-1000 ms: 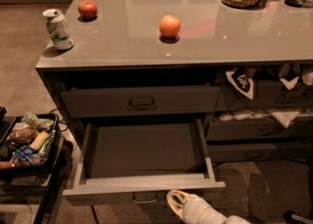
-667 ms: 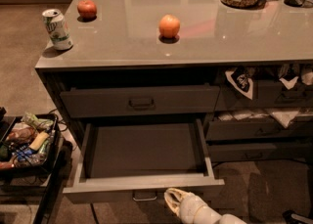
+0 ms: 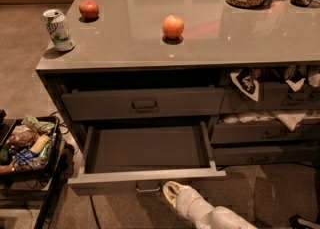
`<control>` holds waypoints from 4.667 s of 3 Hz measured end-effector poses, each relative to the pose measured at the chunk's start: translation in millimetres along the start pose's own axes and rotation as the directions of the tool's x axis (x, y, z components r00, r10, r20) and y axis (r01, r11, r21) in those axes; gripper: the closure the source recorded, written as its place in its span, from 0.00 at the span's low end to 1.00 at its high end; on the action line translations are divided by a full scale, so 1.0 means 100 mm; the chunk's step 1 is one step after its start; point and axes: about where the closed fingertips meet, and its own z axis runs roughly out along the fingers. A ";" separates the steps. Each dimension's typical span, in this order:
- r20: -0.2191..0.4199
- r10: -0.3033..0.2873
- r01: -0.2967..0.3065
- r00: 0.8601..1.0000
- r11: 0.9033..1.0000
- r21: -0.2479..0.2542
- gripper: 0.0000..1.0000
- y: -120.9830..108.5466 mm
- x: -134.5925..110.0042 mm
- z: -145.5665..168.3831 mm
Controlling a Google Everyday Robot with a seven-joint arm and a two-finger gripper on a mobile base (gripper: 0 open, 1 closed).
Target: Close middle drawer
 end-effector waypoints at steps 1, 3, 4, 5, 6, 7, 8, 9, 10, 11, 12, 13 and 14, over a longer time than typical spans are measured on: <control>-0.001 0.001 -0.001 1.000 1.000 0.002 1.00 -0.01 0.01 0.00; -0.140 -0.202 0.192 0.969 0.978 -0.079 1.00 -0.05 0.13 -0.24; -0.209 -0.343 0.329 0.916 0.939 -0.098 1.00 -0.31 0.11 -0.28; -0.209 -0.343 0.329 0.916 0.939 -0.098 1.00 -0.31 0.11 -0.28; -0.241 -0.366 0.351 0.899 0.931 -0.104 1.00 -0.33 0.17 -0.23; -0.284 -0.411 0.398 0.866 0.911 -0.105 1.00 -0.49 0.22 -0.16; -0.309 -0.446 0.435 0.840 0.894 -0.107 1.00 -0.63 0.24 -0.06; -0.326 -0.464 0.455 0.823 0.884 -0.110 1.00 -0.73 0.26 0.01; -0.339 -0.470 0.459 0.815 0.881 -0.118 1.00 -0.78 0.33 0.12; -0.346 -0.470 0.461 0.812 0.880 -0.114 1.00 -0.81 0.37 0.16; -0.352 -0.468 0.467 0.811 0.879 -0.094 1.00 -0.92 0.43 0.28; -0.345 -0.465 0.471 0.816 0.879 -0.072 1.00 -1.00 0.46 0.40; -0.339 -0.462 0.476 0.819 0.878 -0.046 1.00 -1.12 0.46 0.51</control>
Offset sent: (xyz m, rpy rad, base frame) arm -0.0268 -0.0319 -0.0016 -0.2116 0.0273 0.0399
